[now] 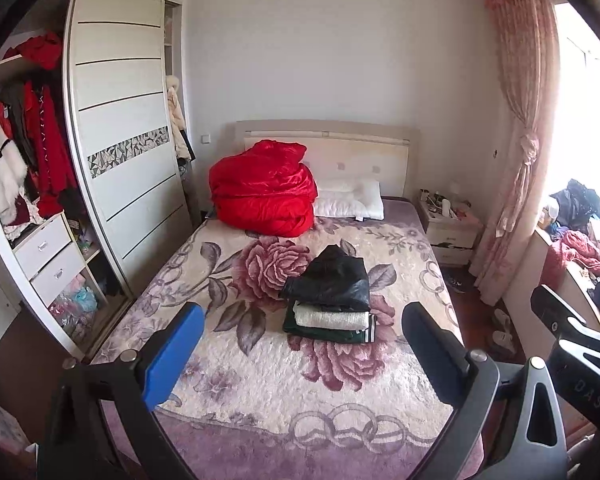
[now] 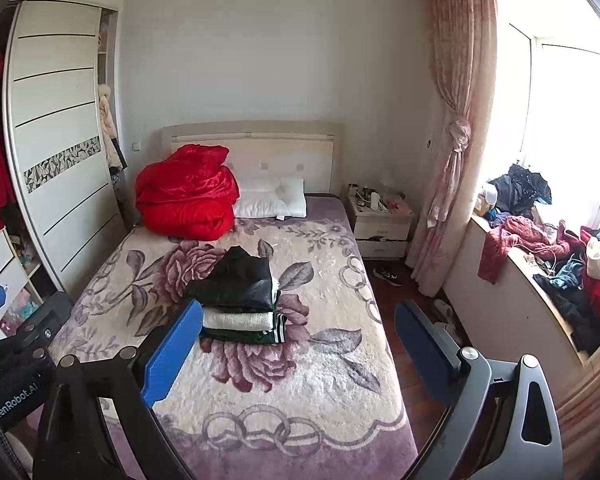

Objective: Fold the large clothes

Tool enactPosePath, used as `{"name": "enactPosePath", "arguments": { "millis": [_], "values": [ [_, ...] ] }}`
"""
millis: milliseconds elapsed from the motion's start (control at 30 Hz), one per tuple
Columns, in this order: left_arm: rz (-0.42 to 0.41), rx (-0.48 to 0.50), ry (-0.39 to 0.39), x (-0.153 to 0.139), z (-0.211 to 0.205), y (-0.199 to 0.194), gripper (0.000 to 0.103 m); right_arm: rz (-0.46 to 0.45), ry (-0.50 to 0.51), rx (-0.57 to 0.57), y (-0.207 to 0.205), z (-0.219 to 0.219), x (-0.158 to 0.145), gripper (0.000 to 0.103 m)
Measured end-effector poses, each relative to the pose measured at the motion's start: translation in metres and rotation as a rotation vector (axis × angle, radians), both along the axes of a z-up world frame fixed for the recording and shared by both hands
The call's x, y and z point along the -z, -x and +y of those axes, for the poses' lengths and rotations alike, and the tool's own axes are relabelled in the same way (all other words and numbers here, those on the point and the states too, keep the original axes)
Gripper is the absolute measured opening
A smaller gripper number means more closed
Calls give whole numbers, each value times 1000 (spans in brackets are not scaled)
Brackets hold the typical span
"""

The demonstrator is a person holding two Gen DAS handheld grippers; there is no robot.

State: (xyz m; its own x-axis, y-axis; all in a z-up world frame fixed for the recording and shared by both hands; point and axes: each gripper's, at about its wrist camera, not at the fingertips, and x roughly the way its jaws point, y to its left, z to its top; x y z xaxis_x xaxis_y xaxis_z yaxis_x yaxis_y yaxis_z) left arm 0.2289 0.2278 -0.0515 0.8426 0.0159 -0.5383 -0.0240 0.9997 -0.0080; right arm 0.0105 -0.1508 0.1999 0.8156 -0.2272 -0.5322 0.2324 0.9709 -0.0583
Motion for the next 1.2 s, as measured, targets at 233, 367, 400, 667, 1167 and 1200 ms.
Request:
{"name": "enactPosePath", "arguments": {
  "millis": [233,367,400,667,1167,1200],
  "values": [
    [-20,-11,9,-8,9,13,102,-7,-11,-7,14,1,-4,100],
    [-23,-9,7,-10,8,13,102,-7,-16,-11,19,2,-5,101],
    [-25,-7,9,-10,8,14,102,-9,-15,-10,20,3,-6,101],
    [-27,-15,2,-14,9,18,102,-10,-23,-9,31,3,-5,101],
    [-36,-13,-5,-22,10,25,102,-22,-25,-22,33,-6,-12,102],
    [-37,-10,-6,-23,10,25,102,-22,-27,-20,33,-8,-12,102]
  ]
}}
